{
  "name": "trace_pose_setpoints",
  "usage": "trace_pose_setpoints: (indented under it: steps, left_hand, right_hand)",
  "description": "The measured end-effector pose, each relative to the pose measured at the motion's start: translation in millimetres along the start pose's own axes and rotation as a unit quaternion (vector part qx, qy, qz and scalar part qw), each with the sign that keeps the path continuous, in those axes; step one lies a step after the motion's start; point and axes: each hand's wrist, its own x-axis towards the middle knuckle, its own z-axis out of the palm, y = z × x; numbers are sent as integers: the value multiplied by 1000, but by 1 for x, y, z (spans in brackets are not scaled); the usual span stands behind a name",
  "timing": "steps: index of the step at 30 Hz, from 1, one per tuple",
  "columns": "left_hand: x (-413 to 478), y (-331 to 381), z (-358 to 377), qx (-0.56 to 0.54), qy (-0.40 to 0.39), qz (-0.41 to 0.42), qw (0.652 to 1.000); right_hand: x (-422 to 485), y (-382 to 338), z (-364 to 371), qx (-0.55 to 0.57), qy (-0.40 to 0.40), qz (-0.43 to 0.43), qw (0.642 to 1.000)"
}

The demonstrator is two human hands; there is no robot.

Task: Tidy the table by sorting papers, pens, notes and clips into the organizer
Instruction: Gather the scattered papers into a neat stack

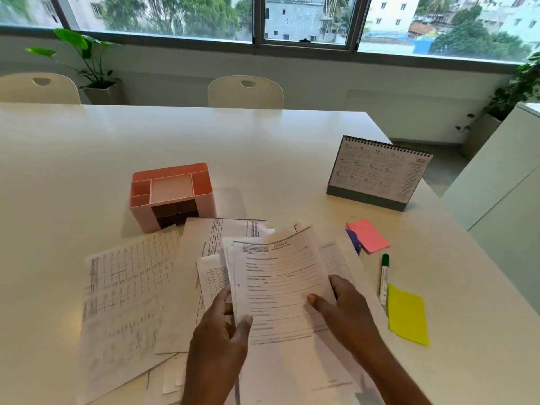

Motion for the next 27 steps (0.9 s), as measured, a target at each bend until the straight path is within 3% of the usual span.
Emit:
trace_pose_setpoints:
  steps: [7, 14, 23, 27]
  left_hand:
    - [2, -12, 3, 17, 20, -12, 1000]
    - [2, -8, 0, -1, 16, -17, 1000]
    - [8, -14, -19, 39, 70, 34, 996]
    - [17, -23, -31, 191, 172, 30, 966]
  right_hand:
    - [3, -10, -2, 120, -59, 41, 990]
    - [8, -11, -8, 141, -80, 44, 986]
    - [20, 13, -83, 87, 40, 56, 994]
    - [17, 23, -95, 35, 66, 68, 995]
